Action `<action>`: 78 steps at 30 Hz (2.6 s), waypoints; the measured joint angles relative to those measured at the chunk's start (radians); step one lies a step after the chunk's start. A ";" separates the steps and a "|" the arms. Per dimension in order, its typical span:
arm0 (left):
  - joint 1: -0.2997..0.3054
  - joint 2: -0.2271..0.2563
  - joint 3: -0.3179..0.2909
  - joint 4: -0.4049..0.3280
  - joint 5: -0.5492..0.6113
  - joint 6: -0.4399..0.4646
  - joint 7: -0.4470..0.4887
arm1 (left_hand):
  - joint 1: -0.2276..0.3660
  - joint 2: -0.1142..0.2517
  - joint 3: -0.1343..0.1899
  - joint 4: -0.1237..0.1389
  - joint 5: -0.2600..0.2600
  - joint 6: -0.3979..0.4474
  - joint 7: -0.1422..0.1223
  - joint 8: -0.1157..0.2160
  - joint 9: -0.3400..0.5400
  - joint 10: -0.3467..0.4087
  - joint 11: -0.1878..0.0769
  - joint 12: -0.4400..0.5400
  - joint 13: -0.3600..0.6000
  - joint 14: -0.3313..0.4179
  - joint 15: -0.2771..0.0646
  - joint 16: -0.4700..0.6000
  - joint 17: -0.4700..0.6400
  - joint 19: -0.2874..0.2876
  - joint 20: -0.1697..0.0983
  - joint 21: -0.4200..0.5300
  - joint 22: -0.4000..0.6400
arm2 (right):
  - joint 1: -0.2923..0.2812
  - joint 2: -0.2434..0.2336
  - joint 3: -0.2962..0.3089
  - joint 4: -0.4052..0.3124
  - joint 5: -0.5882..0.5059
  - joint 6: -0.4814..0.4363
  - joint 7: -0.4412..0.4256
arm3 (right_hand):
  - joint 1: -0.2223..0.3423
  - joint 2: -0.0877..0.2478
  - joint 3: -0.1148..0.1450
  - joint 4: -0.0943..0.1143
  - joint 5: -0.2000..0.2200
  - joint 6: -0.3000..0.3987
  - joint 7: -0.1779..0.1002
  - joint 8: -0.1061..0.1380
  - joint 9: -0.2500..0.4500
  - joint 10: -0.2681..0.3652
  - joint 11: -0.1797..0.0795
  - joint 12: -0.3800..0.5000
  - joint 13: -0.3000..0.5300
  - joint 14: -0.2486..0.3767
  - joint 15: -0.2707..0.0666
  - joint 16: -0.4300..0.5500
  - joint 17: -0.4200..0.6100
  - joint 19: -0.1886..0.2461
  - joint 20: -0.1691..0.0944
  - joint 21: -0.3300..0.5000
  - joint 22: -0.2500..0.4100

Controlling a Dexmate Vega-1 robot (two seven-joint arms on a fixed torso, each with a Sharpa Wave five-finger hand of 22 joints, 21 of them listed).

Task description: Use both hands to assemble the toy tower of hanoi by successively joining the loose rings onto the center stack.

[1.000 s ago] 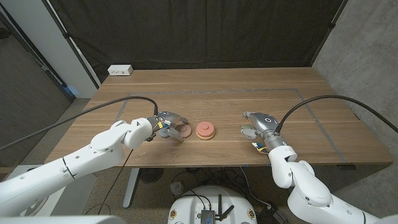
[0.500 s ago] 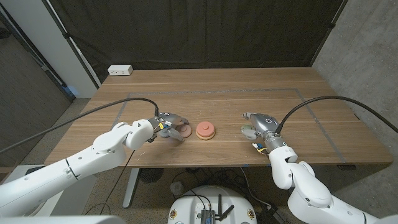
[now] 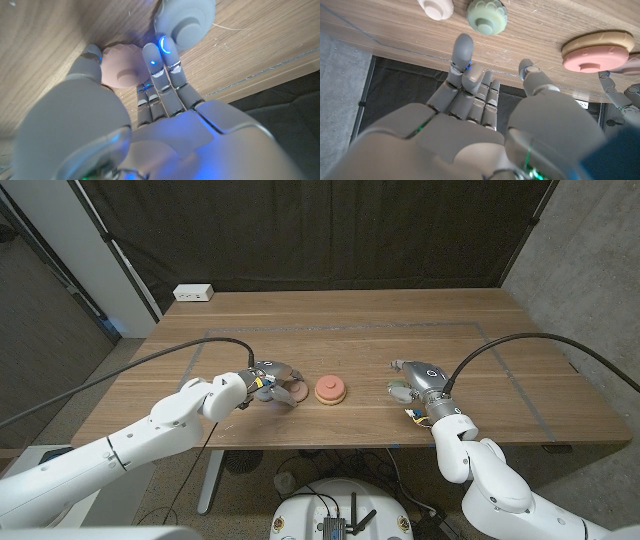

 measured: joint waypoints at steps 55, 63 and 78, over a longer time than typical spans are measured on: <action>0.040 0.059 -0.073 -0.088 -0.086 0.066 0.050 | 0.110 0.014 0.020 -0.004 0.009 0.069 -0.016 0.025 0.020 0.067 0.010 0.000 0.050 0.037 -0.016 0.022 -0.009 0.030 -0.005 0.029 0.009 | 0.021 -0.006 -0.013 -0.005 0.021 -0.010 -0.012 | -0.013 0.013 0.003 0.003 0.008 0.014 0.004 0.000 0.000 0.011 0.004 -0.005 0.008 0.000 0.000 0.000 0.003 0.000 0.000 0.009 0.003; 0.037 0.084 -0.096 -0.122 -0.092 0.078 0.033 | 0.116 0.020 0.019 -0.003 0.008 0.068 -0.016 0.022 0.023 0.067 0.011 -0.004 0.050 0.037 -0.016 0.022 -0.009 0.030 -0.005 0.029 0.009 | 0.019 -0.005 -0.013 -0.005 0.021 -0.013 -0.012 | -0.019 0.019 0.003 0.003 0.011 0.018 0.007 0.000 0.000 0.011 0.004 -0.005 0.012 0.000 0.000 0.000 0.003 0.000 0.000 0.009 0.003; 0.054 0.129 -0.141 -0.180 -0.113 0.104 0.018 | 0.120 0.016 0.011 0.001 0.010 0.078 -0.015 0.024 0.022 0.072 0.015 -0.004 0.050 0.037 -0.016 0.022 -0.009 0.030 -0.005 0.029 0.009 | 0.019 -0.004 -0.015 -0.005 0.018 -0.013 -0.014 | -0.019 0.019 0.003 0.003 0.011 0.018 0.007 0.000 0.000 0.016 -0.002 -0.012 0.012 0.000 0.000 0.000 0.003 0.000 0.000 0.009 0.003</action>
